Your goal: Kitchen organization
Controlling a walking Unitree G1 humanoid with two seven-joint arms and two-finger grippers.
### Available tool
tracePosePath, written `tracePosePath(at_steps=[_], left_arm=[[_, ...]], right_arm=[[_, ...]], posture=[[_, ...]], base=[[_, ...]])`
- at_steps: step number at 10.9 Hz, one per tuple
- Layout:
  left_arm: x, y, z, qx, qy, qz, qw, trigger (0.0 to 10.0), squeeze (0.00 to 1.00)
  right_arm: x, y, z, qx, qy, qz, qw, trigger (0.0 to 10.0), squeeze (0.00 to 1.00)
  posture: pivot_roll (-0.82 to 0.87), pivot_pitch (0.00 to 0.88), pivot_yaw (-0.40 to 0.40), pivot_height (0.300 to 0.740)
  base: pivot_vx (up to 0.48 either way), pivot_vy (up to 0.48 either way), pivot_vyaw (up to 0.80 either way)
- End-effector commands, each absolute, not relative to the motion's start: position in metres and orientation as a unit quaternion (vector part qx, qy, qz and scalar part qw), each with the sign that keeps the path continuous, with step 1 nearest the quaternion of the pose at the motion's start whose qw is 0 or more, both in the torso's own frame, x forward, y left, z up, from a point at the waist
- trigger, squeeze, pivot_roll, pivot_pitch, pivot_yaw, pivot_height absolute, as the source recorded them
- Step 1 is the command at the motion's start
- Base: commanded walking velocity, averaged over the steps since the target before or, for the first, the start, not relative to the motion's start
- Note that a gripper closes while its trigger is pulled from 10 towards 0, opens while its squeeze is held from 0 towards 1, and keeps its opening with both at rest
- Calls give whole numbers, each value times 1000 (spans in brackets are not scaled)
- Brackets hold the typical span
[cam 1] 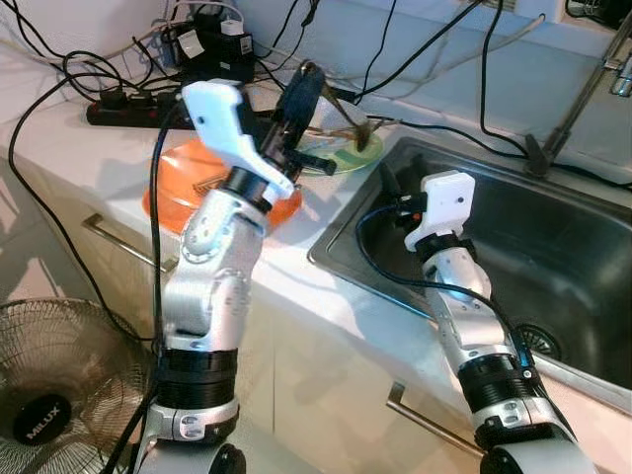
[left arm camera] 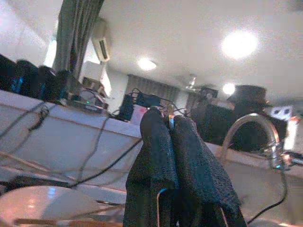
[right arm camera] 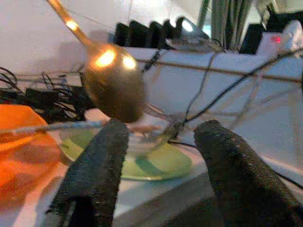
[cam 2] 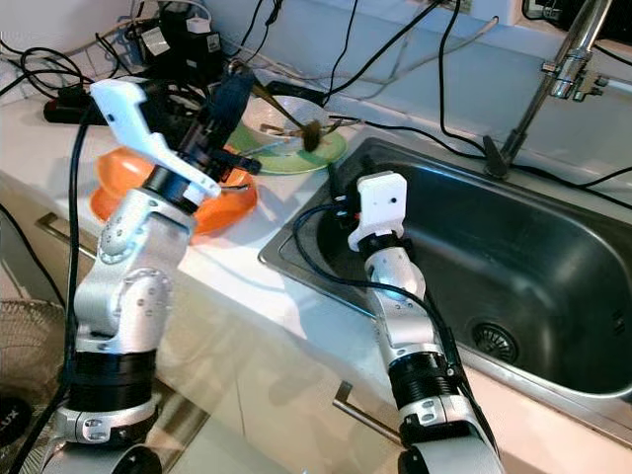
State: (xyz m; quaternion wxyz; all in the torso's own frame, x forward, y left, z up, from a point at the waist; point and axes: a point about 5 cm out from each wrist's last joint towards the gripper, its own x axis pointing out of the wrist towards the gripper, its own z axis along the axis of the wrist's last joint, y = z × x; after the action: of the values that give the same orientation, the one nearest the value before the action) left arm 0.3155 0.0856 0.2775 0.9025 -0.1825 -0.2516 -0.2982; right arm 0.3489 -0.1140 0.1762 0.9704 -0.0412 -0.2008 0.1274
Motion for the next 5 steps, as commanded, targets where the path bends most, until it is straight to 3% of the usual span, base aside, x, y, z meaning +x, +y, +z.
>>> tracePosePath(at_steps=[1, 2, 5], left_arm=[[312, 80, 287, -189, -261, -325, 889, 10000, 0], [311, 80, 288, -203, -257, -334, 884, 10000, 0], [309, 72, 288, -216, -244, -357, 875, 10000, 0]], right_arm=[[347, -117, 180, -52, -214, 129, 967, 10000, 933], [346, -116, 182, -54, -217, 132, 966, 10000, 0], [342, -105, 191, -42, -234, 147, 960, 10000, 0]], posture=[[197, 0, -39, 740], [197, 0, -38, 740], [187, 0, -22, 740]], base=[[0, 0, 0], [0, 0, 0], [0, 0, 0]])
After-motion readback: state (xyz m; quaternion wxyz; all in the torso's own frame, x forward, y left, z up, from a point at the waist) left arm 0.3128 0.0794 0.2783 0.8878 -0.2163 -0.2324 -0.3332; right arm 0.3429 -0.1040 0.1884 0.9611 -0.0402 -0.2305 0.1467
